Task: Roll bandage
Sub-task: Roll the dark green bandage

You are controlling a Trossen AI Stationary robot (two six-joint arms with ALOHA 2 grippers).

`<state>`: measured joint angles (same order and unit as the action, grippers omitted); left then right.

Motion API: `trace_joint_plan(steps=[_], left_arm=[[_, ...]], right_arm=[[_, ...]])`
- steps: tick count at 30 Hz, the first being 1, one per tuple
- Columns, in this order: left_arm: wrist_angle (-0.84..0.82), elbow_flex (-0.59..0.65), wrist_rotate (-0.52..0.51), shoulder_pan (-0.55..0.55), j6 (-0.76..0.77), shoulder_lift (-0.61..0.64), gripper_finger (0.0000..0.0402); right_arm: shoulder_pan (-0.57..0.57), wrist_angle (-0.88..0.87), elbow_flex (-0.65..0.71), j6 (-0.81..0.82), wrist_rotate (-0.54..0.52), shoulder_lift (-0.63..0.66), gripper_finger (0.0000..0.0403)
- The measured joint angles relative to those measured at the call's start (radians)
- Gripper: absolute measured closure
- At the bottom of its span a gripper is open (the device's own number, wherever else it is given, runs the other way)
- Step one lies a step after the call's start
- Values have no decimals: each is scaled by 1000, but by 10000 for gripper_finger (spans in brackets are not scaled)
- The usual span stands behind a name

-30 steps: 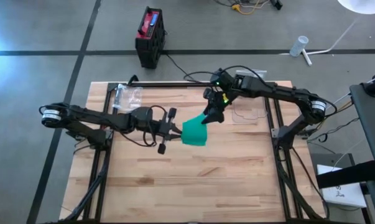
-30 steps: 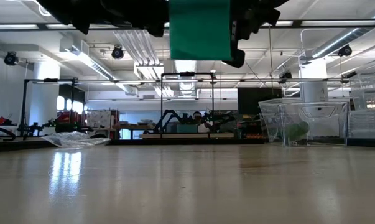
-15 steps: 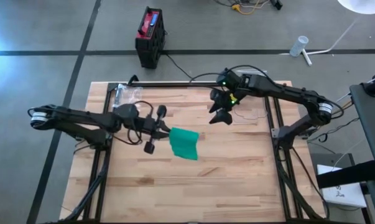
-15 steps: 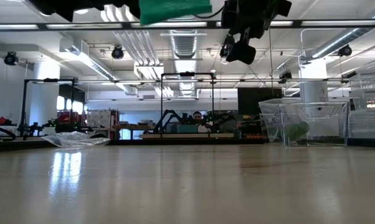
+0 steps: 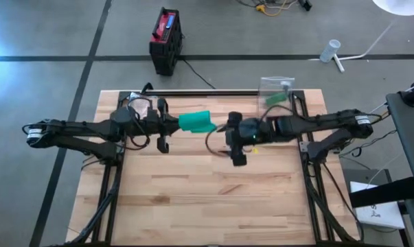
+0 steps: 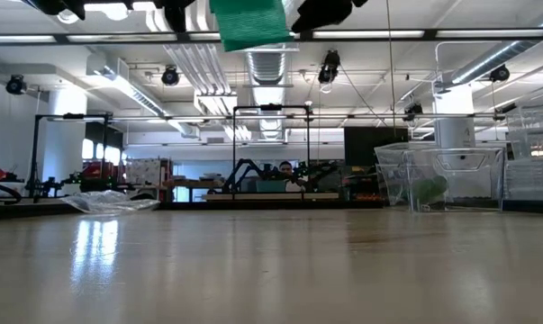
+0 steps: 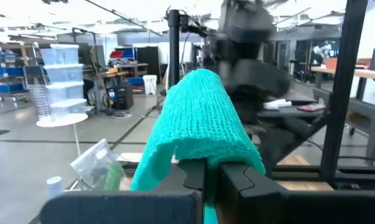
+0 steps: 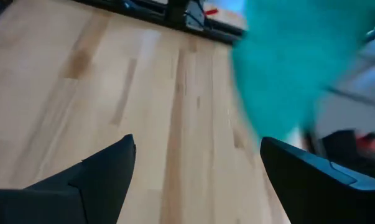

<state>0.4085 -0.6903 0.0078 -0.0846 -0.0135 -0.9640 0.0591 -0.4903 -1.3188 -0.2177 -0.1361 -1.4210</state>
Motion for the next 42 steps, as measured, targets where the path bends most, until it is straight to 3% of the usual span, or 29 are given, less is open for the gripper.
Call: trace_joint_plan(steps=[6,9,14,22,28,34,42], left_arm=[[13,0,0,-11,1,3,401],[12,0,0,-11,1,3,401],[12,0,-99,-11,3,3,401],[22,0,-211,-13,125,1,401],[28,-1,-230,-14,158,2,401],[27,-1,-234,-14,153,4,401],[22,-1,-234,-14,153,3,401]], right_arm=[[49,123,4,49,-106,-39,71],[61,115,7,-33,-165,-43,78],[138,163,10,-230,-276,-44,97],[215,308,17,-624,-607,-170,138],[207,616,17,-1037,-870,-313,175],[186,803,17,-1337,-913,-412,203],[147,952,16,-1406,-996,-457,213]])
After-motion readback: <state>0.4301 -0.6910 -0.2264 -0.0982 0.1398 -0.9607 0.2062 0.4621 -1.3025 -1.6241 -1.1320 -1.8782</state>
